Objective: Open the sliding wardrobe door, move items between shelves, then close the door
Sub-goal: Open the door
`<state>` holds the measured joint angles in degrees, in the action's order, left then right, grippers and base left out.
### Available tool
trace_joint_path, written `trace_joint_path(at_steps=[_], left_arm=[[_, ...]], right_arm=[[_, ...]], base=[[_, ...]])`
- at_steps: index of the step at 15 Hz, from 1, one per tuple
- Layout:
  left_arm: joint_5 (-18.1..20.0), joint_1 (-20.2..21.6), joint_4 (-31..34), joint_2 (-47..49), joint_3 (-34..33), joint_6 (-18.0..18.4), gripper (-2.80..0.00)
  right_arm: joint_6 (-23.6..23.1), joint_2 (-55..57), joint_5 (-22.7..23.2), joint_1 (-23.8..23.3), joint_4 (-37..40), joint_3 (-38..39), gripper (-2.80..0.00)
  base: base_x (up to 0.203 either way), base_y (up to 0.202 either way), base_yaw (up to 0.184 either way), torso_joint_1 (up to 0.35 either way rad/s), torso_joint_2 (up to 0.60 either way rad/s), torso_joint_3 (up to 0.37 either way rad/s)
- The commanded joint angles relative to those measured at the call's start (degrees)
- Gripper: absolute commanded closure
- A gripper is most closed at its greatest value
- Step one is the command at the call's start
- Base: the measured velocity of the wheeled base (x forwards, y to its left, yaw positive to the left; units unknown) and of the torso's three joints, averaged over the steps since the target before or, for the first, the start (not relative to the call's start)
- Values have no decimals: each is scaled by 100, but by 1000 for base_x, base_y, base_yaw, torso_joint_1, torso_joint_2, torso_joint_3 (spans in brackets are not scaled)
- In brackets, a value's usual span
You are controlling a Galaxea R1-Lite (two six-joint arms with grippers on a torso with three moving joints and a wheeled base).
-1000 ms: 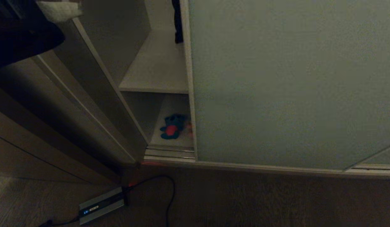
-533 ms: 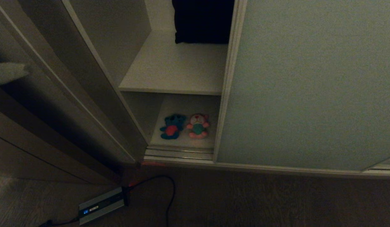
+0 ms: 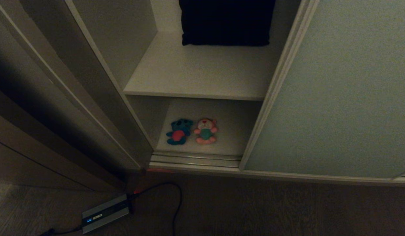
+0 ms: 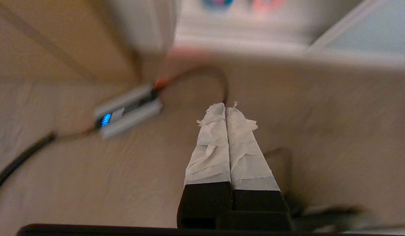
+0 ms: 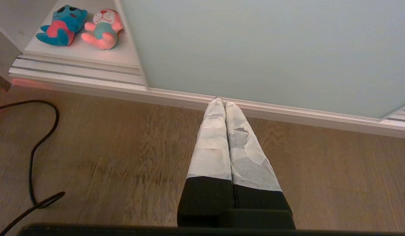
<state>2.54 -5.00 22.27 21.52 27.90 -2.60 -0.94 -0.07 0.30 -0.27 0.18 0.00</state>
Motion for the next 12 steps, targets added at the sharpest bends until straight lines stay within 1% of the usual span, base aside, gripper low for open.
trace_joint_path(at_steps=[1,3,4,5,7,10,12], left_arm=[[19,248,-141,-1357,-1161,215,0],[-22,345,-819,-1967,-2083,376,0],[-64,377,-1310,-2153,-2355,425,0],[-94,398,-1492,-2158,-2469,422,0],[-157,403,-1526,-2152,-2492,348,0],[-157,403,-1533,-2152,-2492,375,0],[-157,403,-1524,-2152,-2492,365,0]], right_arm=[[-3,-1,5,0,-1,18,0],[-3,-1,5,0,-1,18,0],[-3,-1,5,0,-1,18,0],[-3,7,5,0,-1,18,0],[-3,-1,5,0,-1,18,0],[-3,-1,5,0,-1,18,0],[-3,-1,5,0,-1,18,0]], base=[[0,0,0,0,0,0],[0,0,0,0,0,0],[0,0,0,0,0,0],[0,0,0,0,0,0],[0,0,0,0,0,0],[0,0,0,-1,1,-14],[0,0,0,0,2,-133]])
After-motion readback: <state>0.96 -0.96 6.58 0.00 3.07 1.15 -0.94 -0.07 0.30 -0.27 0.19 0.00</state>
